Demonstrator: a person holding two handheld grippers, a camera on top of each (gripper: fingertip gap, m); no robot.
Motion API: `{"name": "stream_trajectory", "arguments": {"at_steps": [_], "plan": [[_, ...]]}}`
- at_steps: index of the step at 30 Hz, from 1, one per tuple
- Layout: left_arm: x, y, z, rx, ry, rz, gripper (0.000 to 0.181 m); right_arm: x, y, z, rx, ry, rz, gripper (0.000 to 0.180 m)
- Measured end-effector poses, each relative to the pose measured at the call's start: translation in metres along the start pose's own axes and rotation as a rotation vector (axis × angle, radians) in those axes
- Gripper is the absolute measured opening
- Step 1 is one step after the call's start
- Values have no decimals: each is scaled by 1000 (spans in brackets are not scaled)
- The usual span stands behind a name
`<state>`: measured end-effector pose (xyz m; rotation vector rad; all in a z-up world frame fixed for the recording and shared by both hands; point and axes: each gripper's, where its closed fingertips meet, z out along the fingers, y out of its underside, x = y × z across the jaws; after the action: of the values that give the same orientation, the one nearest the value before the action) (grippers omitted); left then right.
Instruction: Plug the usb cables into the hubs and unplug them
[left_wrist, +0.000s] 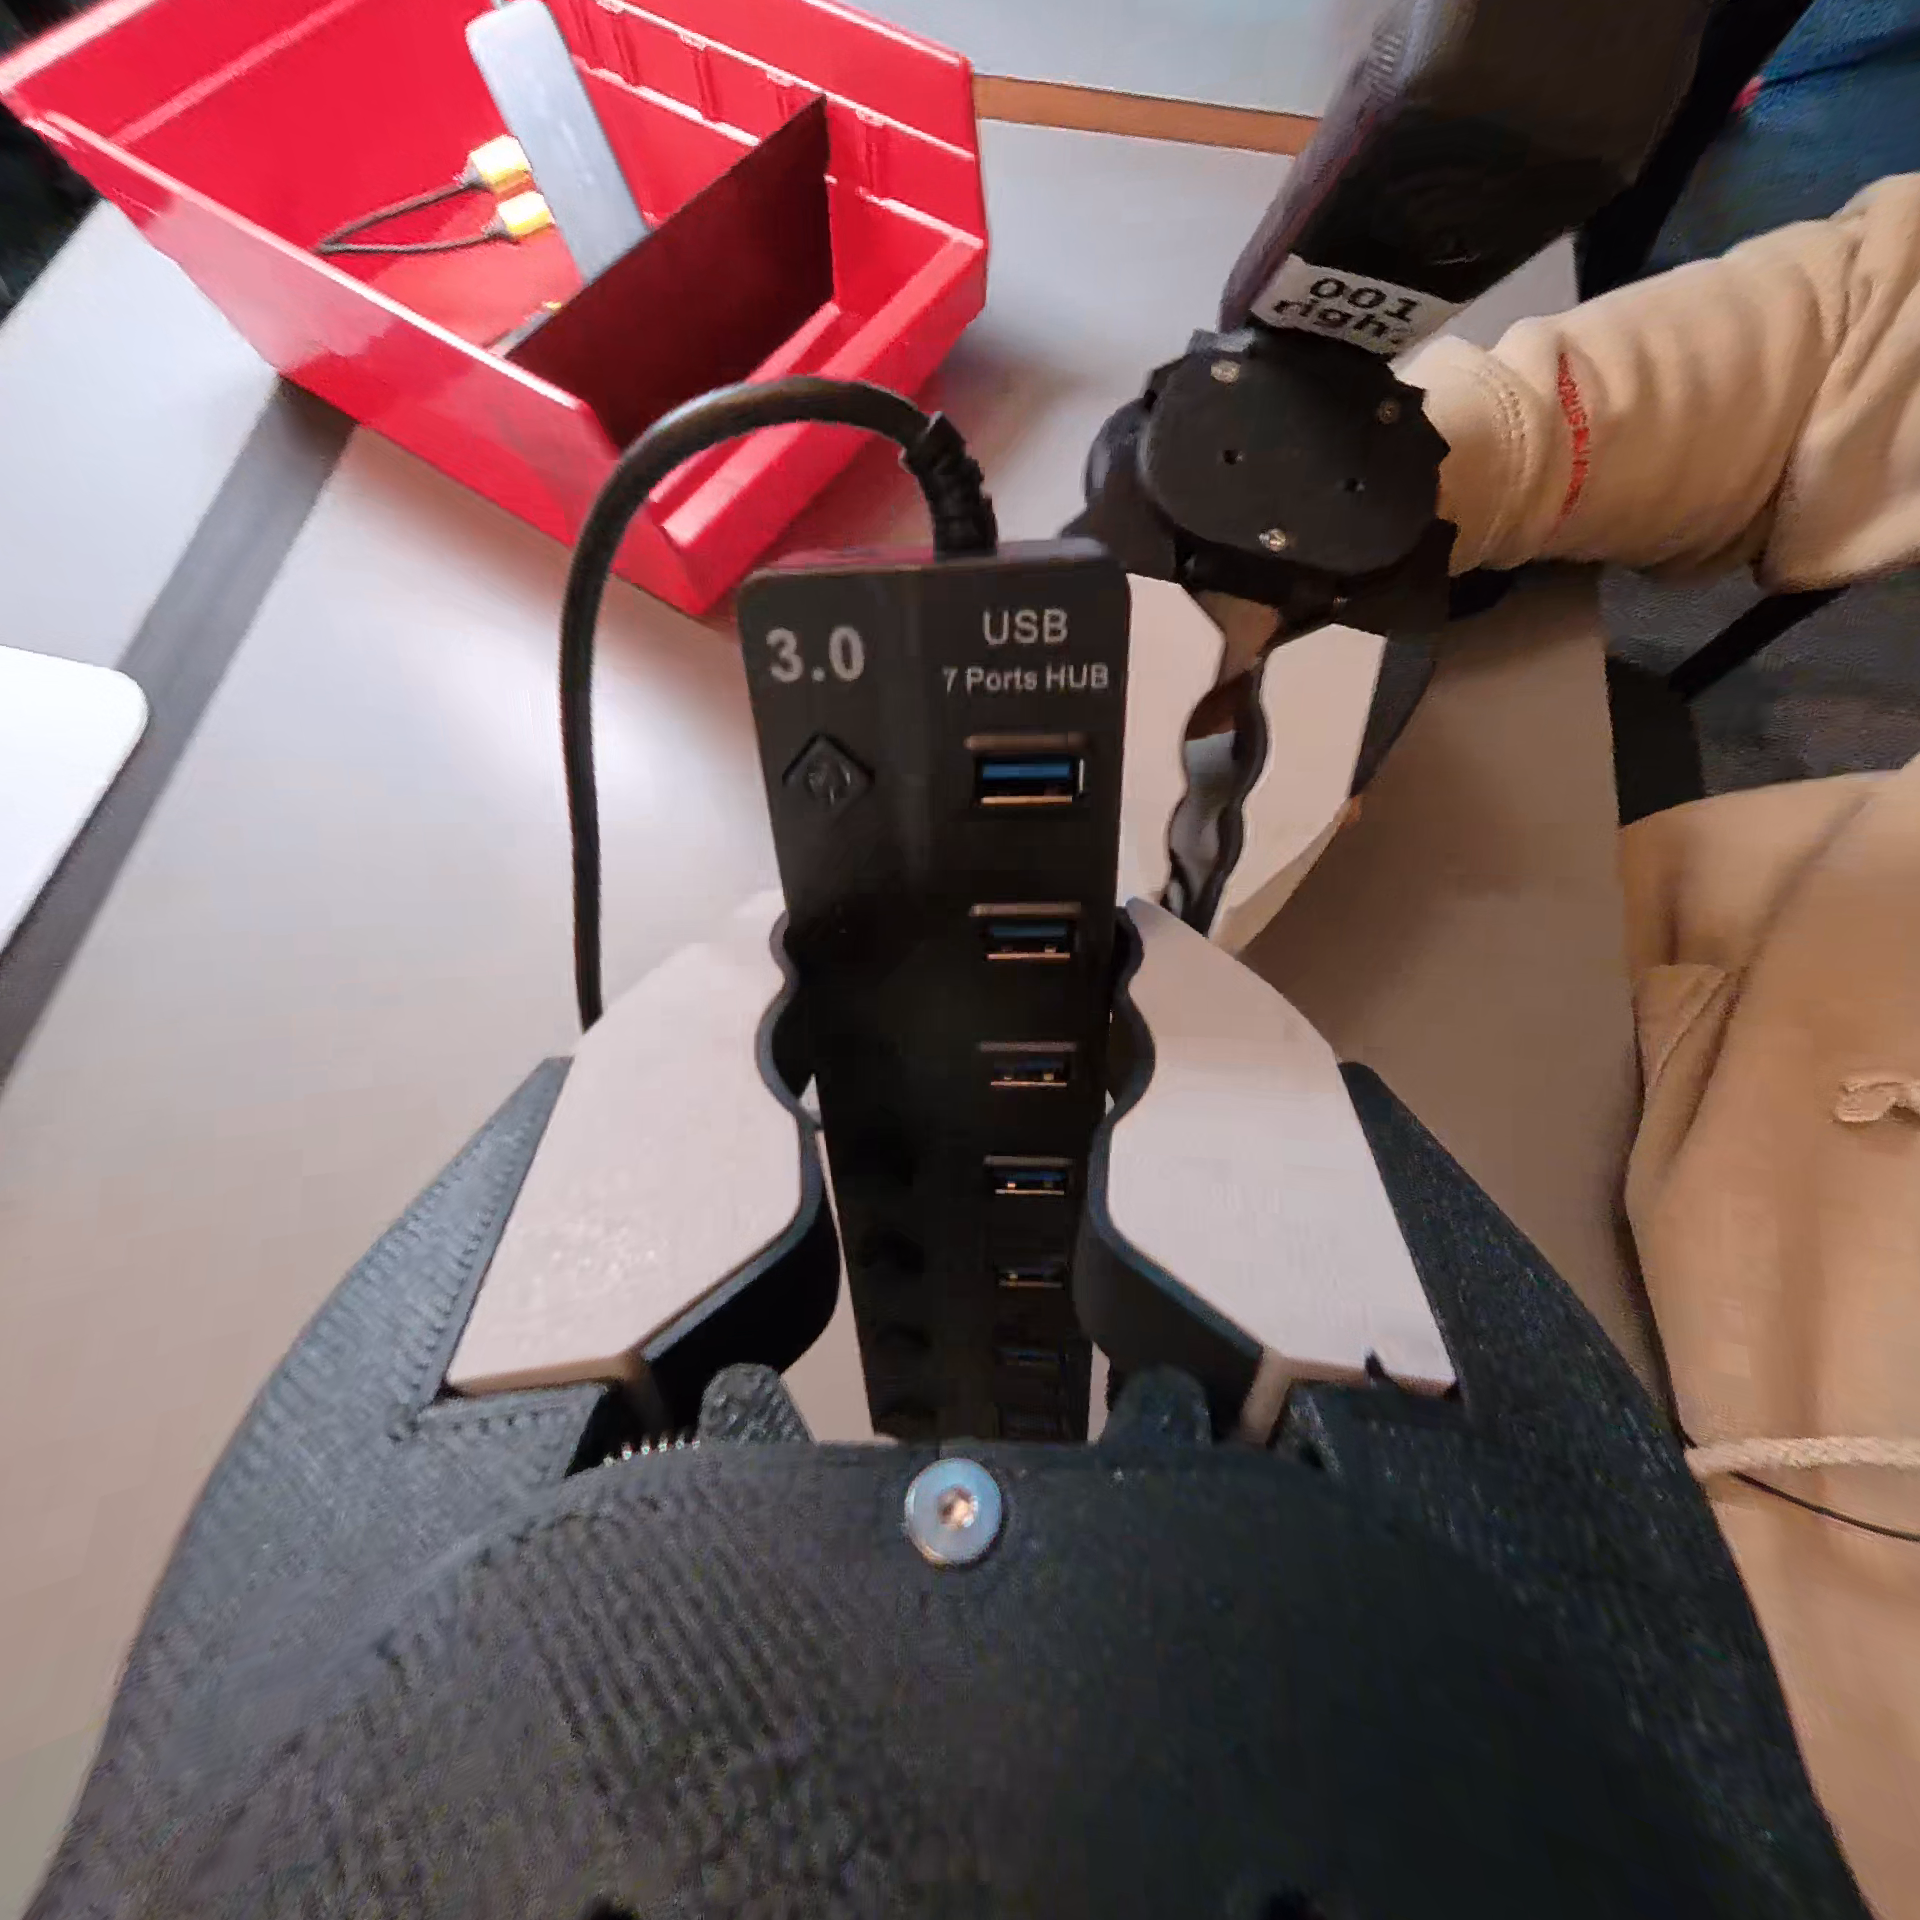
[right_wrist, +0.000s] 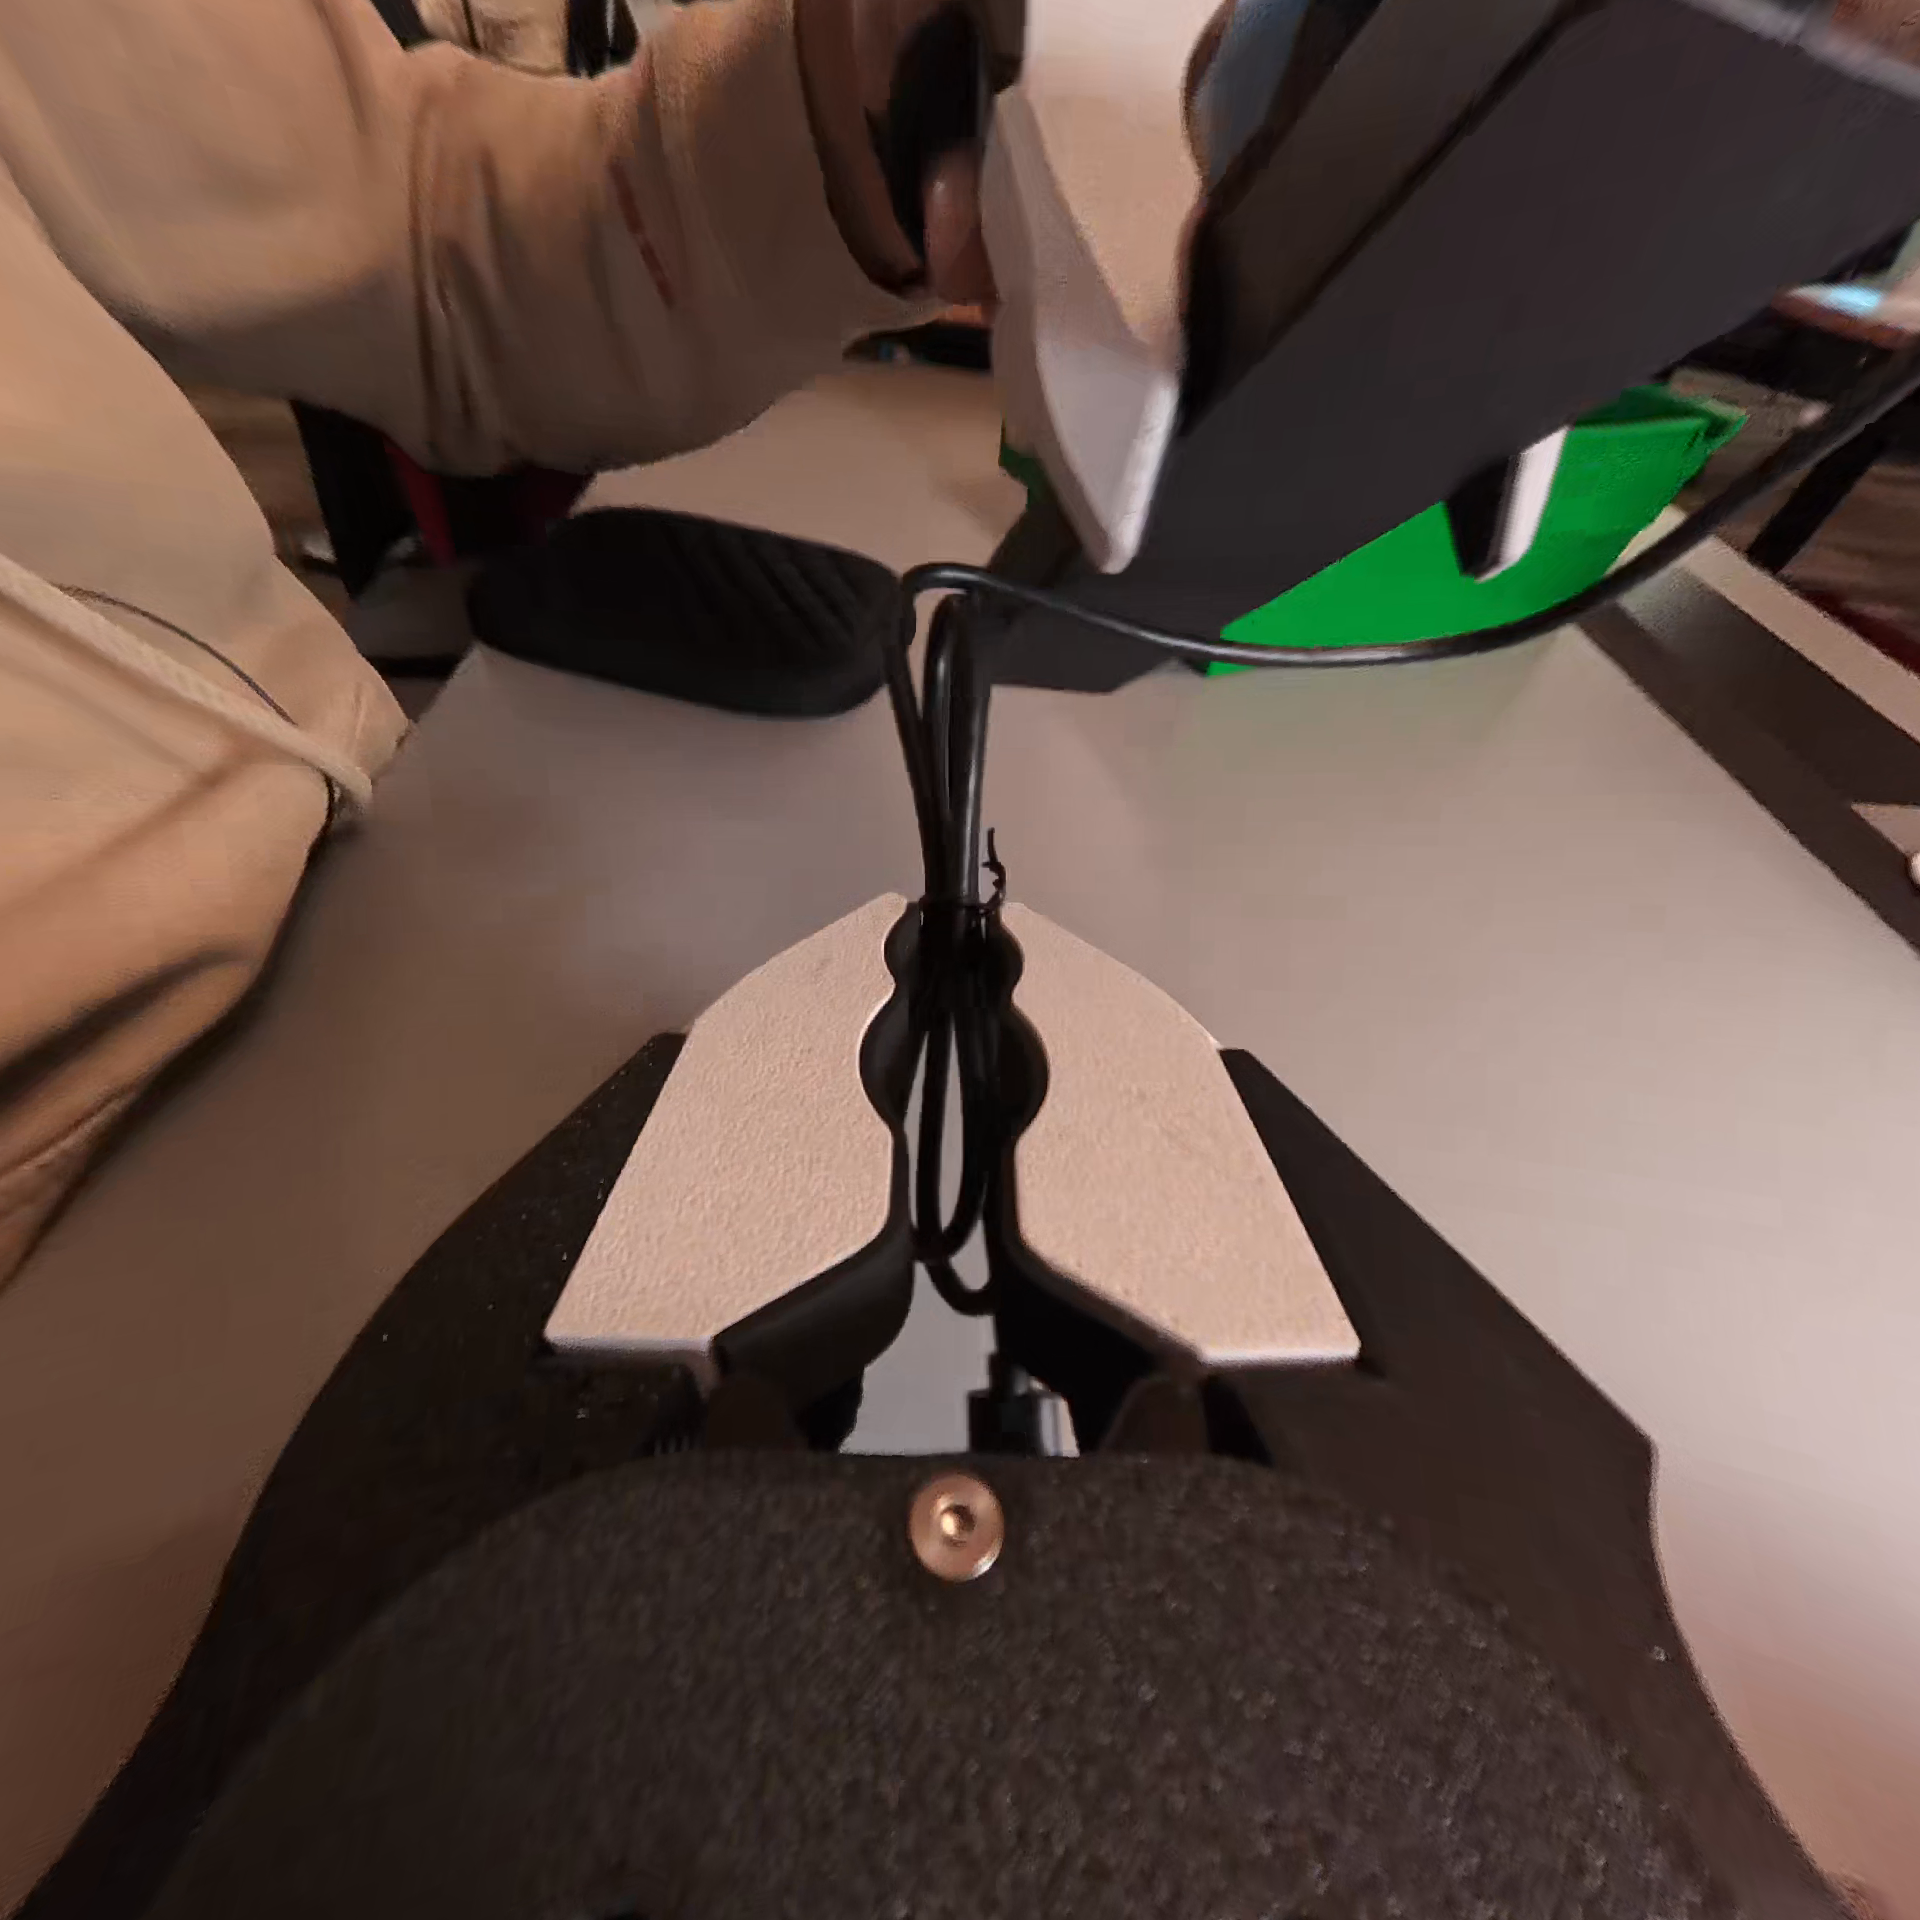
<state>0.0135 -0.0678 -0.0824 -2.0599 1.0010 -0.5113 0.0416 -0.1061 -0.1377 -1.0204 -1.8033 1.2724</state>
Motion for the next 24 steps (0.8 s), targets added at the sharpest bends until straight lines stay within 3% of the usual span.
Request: {"name": "stream_trajectory", "arguments": {"at_steps": [5,9,13,19,24], "plan": [[13,10,7,96,93,-41,55,-14,-5,-1,47,-97,11,9],[12,0,-15,304,190,-91,55,-17,-35,-23,266,-226,160,9],[8,-4,-23,426,218,-151,55,7,-53,-36,426,-181,302,9],[10,-14,-18,510,229,-226,55,22,-45,-17,376,-42,376,12],[9,-12,-8,503,164,-208,55,33,-28,-9,244,116,265,20]]}}
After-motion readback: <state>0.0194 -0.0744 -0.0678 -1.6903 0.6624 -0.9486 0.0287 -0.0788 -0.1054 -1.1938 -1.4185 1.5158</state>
